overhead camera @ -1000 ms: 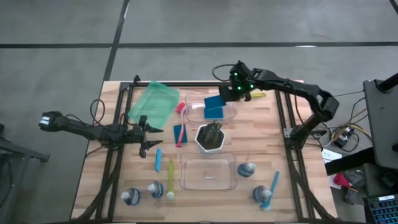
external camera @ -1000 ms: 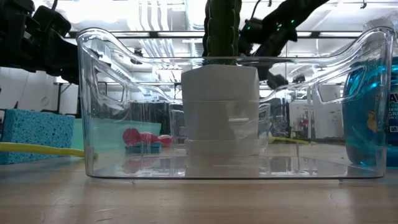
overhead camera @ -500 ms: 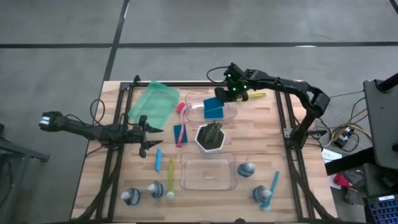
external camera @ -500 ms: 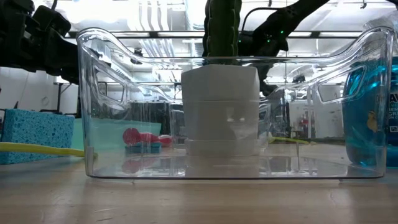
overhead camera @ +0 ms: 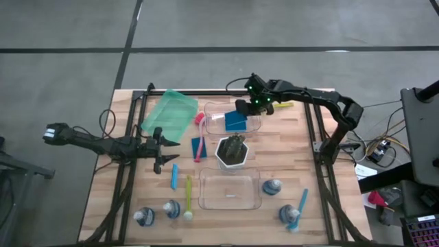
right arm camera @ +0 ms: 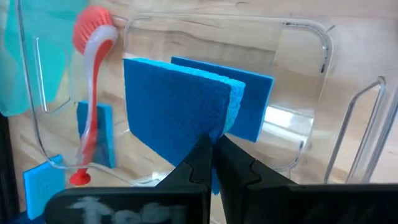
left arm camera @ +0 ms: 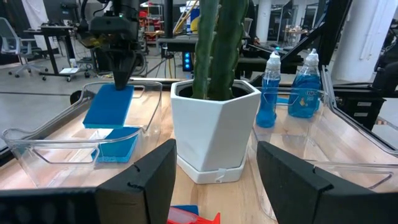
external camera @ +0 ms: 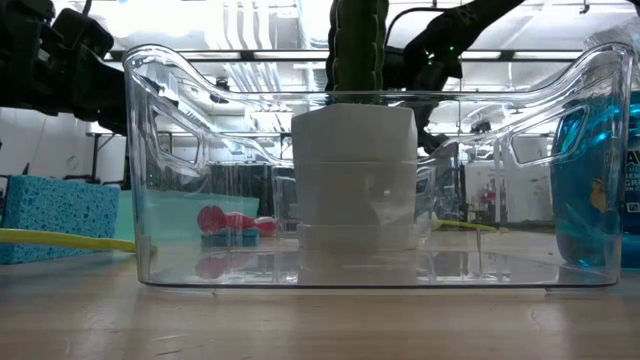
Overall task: Pick & Place Kitchen Sink Supplies
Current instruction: Put the blue sponge wipe into the top transparent bin
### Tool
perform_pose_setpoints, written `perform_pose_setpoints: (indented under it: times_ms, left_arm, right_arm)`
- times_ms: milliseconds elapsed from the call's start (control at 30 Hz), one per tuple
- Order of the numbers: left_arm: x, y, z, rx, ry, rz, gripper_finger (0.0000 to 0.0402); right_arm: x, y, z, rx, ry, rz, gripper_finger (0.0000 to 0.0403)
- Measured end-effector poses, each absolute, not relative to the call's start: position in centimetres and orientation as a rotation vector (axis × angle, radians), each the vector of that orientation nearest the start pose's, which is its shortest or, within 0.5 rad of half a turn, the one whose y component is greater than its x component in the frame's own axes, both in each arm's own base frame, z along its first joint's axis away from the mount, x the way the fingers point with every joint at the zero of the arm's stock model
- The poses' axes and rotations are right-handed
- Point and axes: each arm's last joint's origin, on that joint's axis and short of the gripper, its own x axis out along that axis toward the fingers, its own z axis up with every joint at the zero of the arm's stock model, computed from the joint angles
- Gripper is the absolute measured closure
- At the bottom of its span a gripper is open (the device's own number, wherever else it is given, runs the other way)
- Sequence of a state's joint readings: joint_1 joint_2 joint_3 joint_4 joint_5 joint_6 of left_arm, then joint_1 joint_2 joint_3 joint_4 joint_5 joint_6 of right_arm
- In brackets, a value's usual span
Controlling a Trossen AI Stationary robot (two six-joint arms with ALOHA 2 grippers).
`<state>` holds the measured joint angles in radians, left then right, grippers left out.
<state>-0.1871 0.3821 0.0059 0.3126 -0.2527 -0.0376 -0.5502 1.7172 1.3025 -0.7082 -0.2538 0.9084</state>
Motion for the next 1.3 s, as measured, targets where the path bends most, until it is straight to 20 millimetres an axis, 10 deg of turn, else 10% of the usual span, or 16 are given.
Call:
perform_pose_setpoints:
  times_ms: [1300]
  left_arm:
    - [12.0, -1.5, 16.2, -0.024, 0.061, 0.066, 0.0184]
  right_arm:
    - [31.4, -16.3, 21.5, 1.27, 0.924, -0.836, 0.0394]
